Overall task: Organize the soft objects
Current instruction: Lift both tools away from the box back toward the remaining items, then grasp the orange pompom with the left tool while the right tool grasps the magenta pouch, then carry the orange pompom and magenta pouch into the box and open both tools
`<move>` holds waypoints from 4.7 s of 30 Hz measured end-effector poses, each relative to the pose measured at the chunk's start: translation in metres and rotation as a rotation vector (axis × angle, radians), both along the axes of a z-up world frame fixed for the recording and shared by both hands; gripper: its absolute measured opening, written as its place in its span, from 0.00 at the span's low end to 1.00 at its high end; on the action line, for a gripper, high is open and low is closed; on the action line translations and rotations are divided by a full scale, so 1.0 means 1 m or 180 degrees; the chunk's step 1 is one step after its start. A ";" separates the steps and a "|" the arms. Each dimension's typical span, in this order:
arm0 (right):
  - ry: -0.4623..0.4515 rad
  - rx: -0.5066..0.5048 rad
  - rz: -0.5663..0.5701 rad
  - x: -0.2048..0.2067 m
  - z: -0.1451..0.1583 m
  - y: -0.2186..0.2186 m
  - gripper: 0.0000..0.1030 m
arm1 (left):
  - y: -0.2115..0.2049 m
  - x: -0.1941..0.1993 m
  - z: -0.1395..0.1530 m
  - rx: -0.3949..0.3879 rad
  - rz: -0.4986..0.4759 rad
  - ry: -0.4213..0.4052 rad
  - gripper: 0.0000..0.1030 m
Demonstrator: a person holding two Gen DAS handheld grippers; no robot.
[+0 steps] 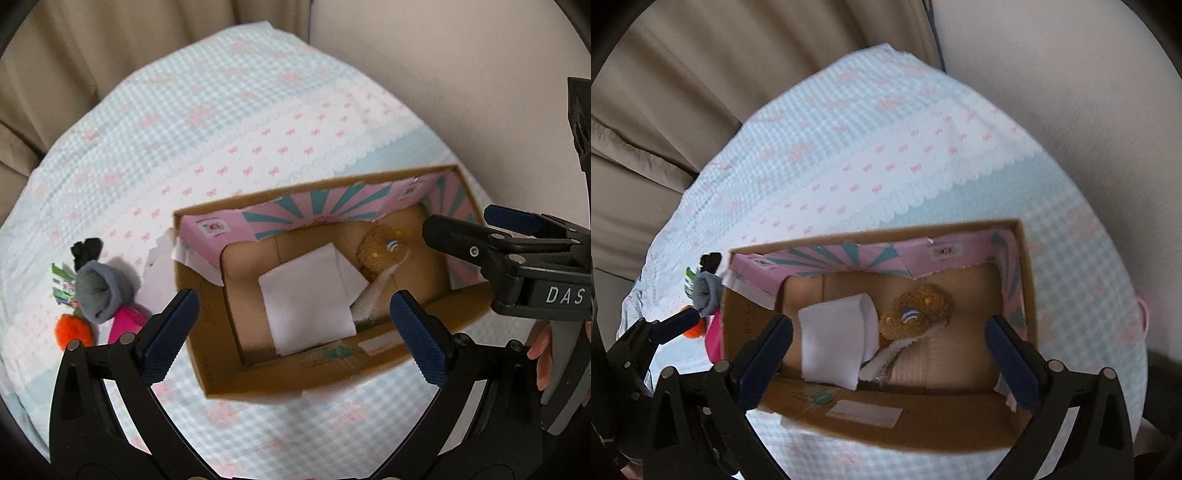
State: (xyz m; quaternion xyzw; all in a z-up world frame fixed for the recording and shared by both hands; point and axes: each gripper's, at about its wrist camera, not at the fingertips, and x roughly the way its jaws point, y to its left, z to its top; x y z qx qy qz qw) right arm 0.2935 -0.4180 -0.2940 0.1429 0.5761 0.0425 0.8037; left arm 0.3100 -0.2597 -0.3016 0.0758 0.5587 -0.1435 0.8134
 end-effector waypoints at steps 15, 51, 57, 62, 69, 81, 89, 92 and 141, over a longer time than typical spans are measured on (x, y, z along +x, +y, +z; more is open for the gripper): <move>-0.0841 -0.0319 0.0109 -0.073 0.162 0.050 1.00 | 0.066 -0.080 0.131 -0.0420 0.0204 -0.0705 1.00; -0.1653 -0.0729 -0.0448 -0.227 0.238 0.278 1.00 | 0.366 -0.208 0.201 -0.0584 0.0410 -0.1371 1.00; -0.1527 -0.0643 -0.0620 -0.208 0.205 0.314 1.00 | 0.402 -0.173 0.151 -0.0589 0.0394 -0.1191 0.99; -0.1344 -0.0611 -0.0771 -0.176 0.163 0.335 1.00 | 0.419 -0.139 0.095 -0.0669 0.0424 -0.1024 0.99; -0.1021 -0.0566 -0.0897 -0.128 0.083 0.352 1.00 | 0.418 -0.090 0.010 -0.0655 0.0346 -0.0840 0.93; -0.0407 -0.0515 -0.1019 -0.051 -0.057 0.369 1.00 | 0.392 -0.022 -0.107 -0.0411 -0.0022 -0.0824 0.91; -0.0076 -0.0428 -0.1193 -0.020 -0.114 0.363 0.92 | 0.374 -0.001 -0.149 -0.0306 -0.0105 -0.0827 0.85; 0.0021 -0.0339 -0.1279 -0.017 -0.129 0.361 0.89 | 0.371 0.003 -0.156 -0.0307 -0.0114 -0.0842 0.79; -0.0978 -0.0247 -0.0782 -0.098 0.125 0.317 0.44 | 0.365 -0.063 0.115 -0.0793 0.0436 -0.1065 0.32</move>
